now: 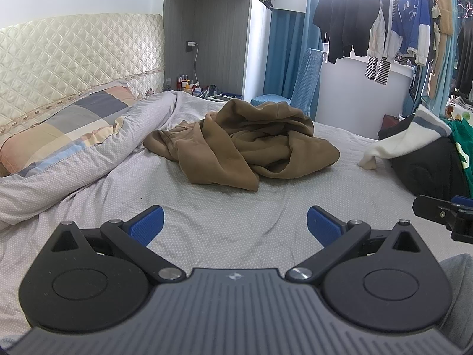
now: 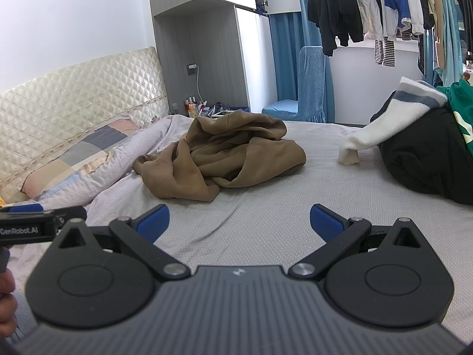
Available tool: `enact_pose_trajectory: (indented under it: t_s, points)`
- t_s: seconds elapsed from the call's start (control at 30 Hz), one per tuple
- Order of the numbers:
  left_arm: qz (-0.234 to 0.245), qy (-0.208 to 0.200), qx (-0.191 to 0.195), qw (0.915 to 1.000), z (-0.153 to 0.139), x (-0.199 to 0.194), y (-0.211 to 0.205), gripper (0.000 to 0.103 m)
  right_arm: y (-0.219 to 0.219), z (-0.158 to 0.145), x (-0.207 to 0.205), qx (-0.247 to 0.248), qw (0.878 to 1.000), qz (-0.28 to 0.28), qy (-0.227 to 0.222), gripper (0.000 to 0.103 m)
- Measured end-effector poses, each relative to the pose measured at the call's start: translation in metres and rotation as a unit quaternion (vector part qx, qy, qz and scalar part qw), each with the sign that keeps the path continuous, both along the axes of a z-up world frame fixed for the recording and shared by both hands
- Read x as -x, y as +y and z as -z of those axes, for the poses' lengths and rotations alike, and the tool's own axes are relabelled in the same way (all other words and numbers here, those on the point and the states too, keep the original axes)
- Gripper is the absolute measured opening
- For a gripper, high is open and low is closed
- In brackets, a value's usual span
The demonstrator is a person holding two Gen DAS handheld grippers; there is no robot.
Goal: Fold large clothes
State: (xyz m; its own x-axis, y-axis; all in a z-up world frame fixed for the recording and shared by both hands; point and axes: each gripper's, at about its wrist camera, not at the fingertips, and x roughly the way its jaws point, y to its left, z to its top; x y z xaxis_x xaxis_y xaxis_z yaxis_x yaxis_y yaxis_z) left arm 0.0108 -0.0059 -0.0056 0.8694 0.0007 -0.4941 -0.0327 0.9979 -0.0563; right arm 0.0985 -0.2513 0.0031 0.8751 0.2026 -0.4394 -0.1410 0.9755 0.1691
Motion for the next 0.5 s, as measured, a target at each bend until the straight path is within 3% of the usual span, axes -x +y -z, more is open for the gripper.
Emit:
enact_pose_trajectory:
  t_s: [0.5]
  points:
    - [0.001,0.008,0.002,1.0,0.006,-0.011,-0.001,0.103,-0.004,0.008,-0.004,0.0,1.0,0.005,0.01,0.103]
